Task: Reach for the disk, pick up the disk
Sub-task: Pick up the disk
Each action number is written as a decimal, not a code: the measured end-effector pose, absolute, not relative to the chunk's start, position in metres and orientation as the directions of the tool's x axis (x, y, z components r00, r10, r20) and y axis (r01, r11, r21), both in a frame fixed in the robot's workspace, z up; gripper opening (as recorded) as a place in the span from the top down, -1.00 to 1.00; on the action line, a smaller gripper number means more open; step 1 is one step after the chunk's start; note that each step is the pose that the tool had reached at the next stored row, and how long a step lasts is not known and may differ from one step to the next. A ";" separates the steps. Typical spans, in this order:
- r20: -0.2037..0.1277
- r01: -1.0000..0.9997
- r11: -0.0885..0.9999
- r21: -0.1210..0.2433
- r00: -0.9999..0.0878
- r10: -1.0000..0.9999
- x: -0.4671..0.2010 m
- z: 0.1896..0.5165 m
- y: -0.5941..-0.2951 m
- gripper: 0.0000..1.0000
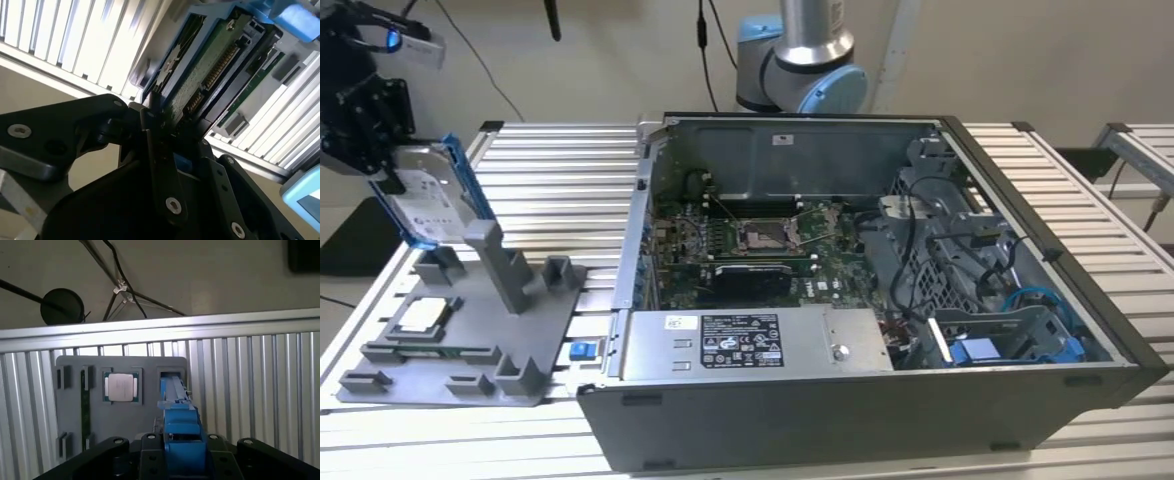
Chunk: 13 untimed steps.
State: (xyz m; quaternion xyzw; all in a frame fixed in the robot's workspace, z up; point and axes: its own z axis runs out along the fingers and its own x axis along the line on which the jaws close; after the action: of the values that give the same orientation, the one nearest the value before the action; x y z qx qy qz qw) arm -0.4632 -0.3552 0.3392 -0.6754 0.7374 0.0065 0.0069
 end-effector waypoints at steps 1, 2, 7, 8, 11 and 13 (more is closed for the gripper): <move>-0.019 -0.996 0.088 0.000 -0.088 -0.996 -0.463 0.343 -0.355 1.00; -0.019 -0.996 0.088 0.000 -0.088 -0.996 -0.463 0.347 -0.355 1.00; -0.019 -0.996 0.087 0.000 -0.087 -0.996 -0.463 0.366 -0.355 1.00; -0.019 -0.996 0.087 0.001 -0.087 -0.996 -0.463 0.370 -0.355 1.00; -0.019 -0.996 0.087 0.000 -0.087 -0.996 -0.463 0.383 -0.355 1.00; -0.019 -0.996 0.087 0.000 -0.087 -0.996 -0.463 0.392 -0.355 1.00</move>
State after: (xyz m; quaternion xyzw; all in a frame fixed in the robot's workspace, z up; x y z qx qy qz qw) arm -0.4632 -0.3552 0.3922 -0.6756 0.7372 0.0066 0.0068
